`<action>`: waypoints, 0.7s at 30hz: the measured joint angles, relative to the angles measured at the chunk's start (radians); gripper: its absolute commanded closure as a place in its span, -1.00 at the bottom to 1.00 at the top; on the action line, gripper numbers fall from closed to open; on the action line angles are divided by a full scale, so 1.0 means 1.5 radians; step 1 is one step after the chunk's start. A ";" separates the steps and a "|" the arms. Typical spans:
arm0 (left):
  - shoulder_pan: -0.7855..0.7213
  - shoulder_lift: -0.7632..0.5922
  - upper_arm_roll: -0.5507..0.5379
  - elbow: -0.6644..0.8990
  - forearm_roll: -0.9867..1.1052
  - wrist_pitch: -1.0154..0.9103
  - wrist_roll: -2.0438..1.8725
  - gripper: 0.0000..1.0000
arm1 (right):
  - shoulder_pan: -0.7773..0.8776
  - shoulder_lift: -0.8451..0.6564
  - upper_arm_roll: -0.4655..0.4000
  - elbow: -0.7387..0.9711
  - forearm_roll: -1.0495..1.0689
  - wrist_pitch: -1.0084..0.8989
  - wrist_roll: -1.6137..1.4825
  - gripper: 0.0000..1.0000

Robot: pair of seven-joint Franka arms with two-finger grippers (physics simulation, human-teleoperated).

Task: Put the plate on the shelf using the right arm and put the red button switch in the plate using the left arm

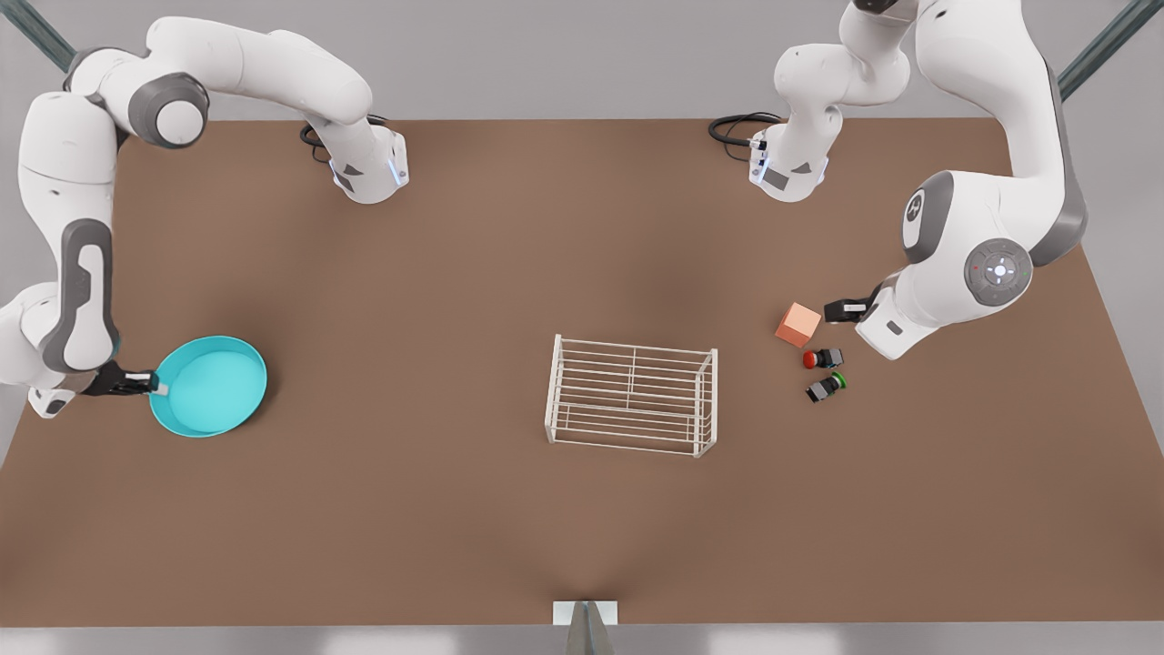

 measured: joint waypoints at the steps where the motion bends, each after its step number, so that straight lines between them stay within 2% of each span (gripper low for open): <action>1: 0.000 0.000 0.000 -0.001 0.000 0.000 0.001 -1.00 | 0.001 -0.004 0.002 0.004 0.001 -0.012 0.000 0.49; 9: 0.000 0.000 0.000 -0.001 0.000 -0.001 0.004 -1.00 | 0.003 -0.031 0.028 0.013 0.013 -0.087 0.001 0.51; 17: 0.003 0.001 0.000 0.002 0.001 0.000 0.003 -1.00 | 0.005 -0.057 0.090 0.013 0.061 -0.173 0.008 0.52; 21: 0.009 0.001 0.000 0.004 0.002 0.003 -0.001 -1.00 | 0.007 -0.077 0.146 0.013 0.085 -0.216 0.024 0.52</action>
